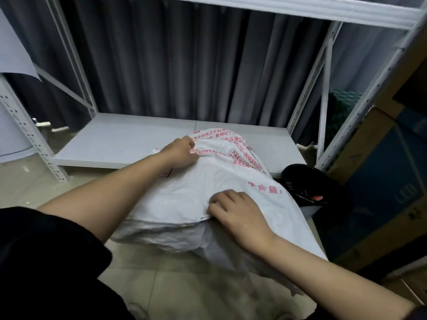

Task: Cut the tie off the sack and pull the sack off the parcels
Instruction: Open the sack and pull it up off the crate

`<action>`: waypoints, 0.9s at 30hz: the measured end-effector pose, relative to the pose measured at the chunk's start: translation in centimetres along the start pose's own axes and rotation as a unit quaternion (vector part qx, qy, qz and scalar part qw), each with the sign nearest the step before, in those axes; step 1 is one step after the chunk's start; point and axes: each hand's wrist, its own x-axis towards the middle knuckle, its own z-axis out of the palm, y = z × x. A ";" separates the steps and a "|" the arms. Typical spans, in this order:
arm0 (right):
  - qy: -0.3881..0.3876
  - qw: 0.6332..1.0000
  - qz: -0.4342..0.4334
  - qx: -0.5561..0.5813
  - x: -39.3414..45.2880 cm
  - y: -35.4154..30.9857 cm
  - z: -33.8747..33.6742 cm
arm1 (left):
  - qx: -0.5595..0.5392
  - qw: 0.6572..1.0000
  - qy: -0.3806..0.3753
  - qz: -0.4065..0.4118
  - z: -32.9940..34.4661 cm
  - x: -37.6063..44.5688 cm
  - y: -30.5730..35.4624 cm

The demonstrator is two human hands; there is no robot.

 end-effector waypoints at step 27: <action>-0.071 0.962 0.261 0.016 10.9 14.0 -10.6 | 0.288 0.871 0.366 0.154 -13.7 -4.7 5.0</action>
